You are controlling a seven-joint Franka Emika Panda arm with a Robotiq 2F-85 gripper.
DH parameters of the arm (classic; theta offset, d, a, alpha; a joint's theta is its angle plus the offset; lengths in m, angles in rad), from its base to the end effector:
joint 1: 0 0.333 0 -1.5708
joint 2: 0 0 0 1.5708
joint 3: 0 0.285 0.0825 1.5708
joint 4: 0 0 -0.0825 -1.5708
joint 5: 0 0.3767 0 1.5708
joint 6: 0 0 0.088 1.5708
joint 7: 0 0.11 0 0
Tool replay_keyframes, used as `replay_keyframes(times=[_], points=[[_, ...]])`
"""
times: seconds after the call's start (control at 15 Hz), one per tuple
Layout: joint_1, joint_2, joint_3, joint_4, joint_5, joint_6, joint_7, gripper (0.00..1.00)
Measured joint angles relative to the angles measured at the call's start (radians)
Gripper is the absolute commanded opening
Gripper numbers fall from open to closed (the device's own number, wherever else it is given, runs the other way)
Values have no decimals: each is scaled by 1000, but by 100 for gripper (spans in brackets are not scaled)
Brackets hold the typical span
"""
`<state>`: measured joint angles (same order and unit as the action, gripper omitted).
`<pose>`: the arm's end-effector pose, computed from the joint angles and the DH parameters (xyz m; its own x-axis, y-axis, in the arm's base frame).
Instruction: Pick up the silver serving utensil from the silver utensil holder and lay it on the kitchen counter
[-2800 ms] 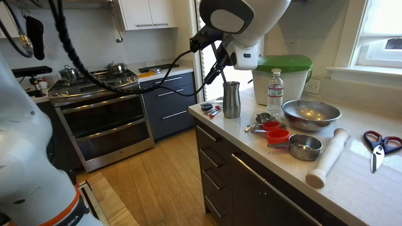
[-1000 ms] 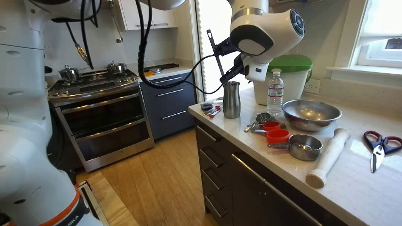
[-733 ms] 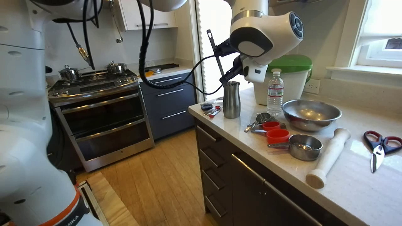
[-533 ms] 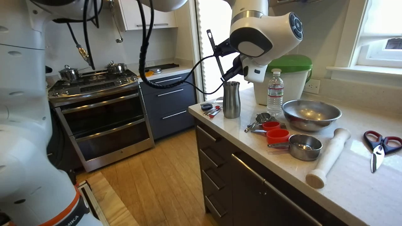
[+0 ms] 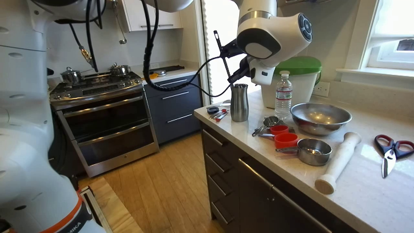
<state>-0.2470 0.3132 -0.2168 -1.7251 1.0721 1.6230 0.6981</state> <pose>0.5819 -0.1761 0.3933 0.2243 -0.5506 -0.8041 -0.9490 0.0641 -0.3086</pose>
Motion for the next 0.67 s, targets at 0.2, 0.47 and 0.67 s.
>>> replay_keyframes(times=[0.2, 0.47, 0.67], points=[[-1, 0, 0, 11, 2, -10, 2, 1], [-1, -6, 0, 41, 3, -22, 4, 1], [0, -15, 0, 69, 3, -22, 4, 1]])
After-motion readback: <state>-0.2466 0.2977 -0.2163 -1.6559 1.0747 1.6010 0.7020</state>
